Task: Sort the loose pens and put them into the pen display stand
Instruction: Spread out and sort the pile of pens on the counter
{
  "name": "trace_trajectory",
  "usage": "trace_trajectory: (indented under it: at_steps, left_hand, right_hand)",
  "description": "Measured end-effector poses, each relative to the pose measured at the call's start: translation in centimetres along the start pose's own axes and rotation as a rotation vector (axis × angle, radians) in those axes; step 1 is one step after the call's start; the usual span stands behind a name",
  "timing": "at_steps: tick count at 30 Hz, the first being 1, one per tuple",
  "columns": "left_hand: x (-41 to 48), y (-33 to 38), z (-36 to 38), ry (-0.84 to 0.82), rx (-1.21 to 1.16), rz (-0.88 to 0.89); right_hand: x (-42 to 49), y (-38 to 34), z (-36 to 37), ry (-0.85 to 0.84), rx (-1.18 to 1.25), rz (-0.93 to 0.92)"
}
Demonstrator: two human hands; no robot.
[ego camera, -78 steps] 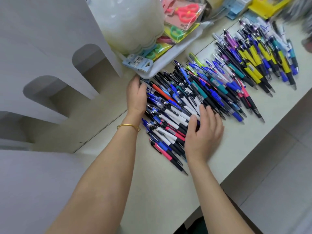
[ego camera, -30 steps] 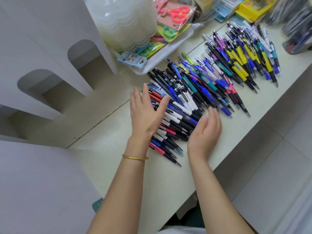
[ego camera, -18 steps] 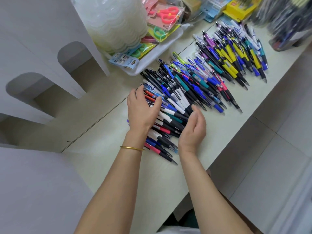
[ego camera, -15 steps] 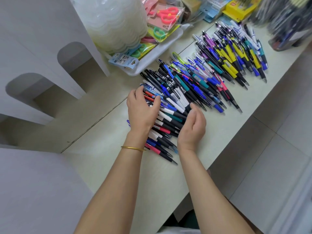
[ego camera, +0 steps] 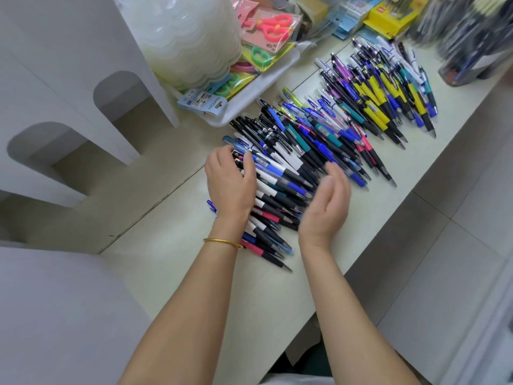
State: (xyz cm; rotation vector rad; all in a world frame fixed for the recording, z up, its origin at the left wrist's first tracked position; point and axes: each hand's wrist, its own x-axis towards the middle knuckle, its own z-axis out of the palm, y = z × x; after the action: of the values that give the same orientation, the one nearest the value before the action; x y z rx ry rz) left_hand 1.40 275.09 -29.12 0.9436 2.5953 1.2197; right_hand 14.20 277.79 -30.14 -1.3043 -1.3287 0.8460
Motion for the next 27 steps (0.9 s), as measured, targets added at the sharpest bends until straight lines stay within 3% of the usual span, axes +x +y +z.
trace_trajectory:
  at_steps: [2, 4, 14, 21, 27]
  left_hand:
    - [0.1, 0.0, 0.1, 0.015, 0.031, 0.008]
    - [0.2, 0.2, 0.2, -0.031, 0.051, -0.010]
    - [0.3, 0.3, 0.5, -0.071, 0.027, 0.000]
    - [0.4, 0.2, 0.3, -0.034, 0.023, 0.022]
    - [0.2, 0.7, -0.5, 0.054, 0.171, 0.081]
  right_hand:
    - [-0.3, 0.4, -0.8, 0.045, 0.028, 0.162]
    - [-0.8, 0.5, -0.8, 0.021, 0.048, 0.205]
    - [-0.6, -0.7, 2.0, 0.016, 0.234, 0.174]
    - [-0.6, -0.7, 2.0, -0.194, 0.124, 0.052]
    - [0.4, -0.5, 0.0, -0.185, 0.214, 0.147]
